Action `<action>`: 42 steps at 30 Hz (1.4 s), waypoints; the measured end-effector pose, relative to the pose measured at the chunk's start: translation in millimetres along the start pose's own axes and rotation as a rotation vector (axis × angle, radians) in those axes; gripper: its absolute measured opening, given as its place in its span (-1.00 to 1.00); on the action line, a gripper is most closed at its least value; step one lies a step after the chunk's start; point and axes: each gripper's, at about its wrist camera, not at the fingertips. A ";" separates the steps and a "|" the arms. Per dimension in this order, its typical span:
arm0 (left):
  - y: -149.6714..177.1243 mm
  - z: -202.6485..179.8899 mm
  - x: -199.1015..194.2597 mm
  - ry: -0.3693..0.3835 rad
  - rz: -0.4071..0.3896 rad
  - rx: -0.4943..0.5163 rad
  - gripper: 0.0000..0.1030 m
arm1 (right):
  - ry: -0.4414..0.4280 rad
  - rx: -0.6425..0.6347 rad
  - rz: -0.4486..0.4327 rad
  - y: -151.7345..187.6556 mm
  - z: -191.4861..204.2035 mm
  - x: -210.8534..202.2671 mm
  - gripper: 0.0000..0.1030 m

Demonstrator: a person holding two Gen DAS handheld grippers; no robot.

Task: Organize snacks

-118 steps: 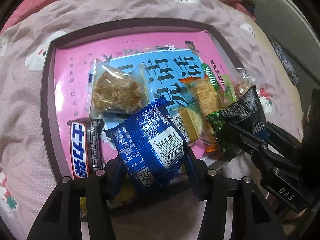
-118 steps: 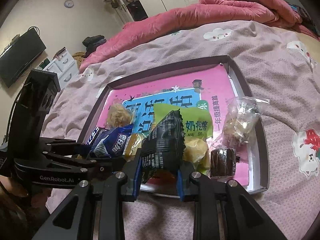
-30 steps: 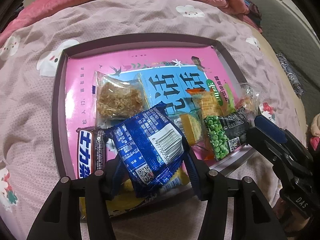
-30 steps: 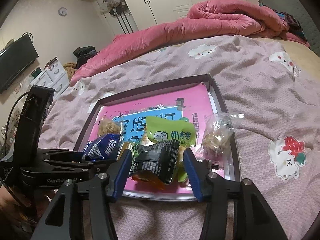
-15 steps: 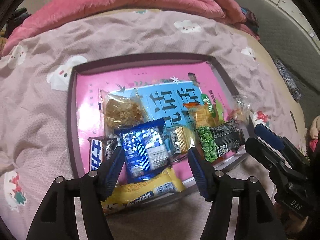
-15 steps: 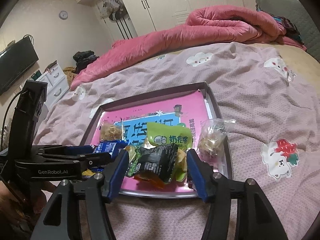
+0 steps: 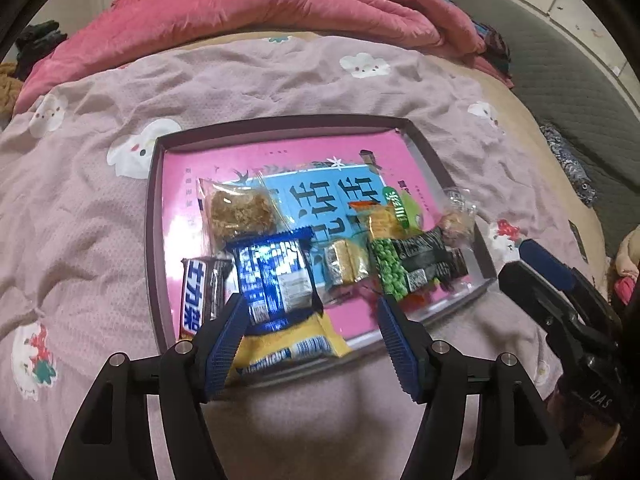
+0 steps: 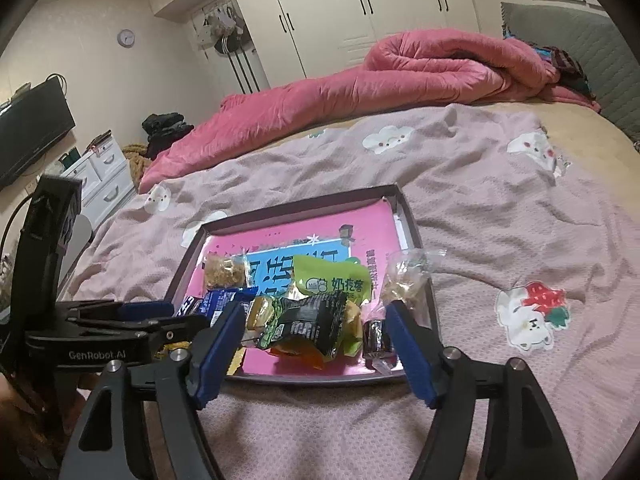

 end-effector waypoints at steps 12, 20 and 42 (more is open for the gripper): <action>29.1 -7.5 -20.7 -0.006 -0.016 0.001 0.49 | 0.017 -0.022 -0.015 10.6 9.8 -19.7 0.47; 46.2 -11.7 -31.5 -0.016 -0.022 0.004 0.49 | 0.018 -0.026 -0.023 19.5 14.0 -34.2 0.59; 83.9 -9.1 -49.5 -0.097 -0.063 -0.065 0.50 | 0.035 -0.021 -0.004 45.6 14.8 -55.3 0.82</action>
Point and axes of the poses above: each gripper's, at about its wrist camera, not at the fingertips, and x roughly the way its jaws point, z to its left, y to its underside, and after that the axes turned 5 degrees about x, right-handed
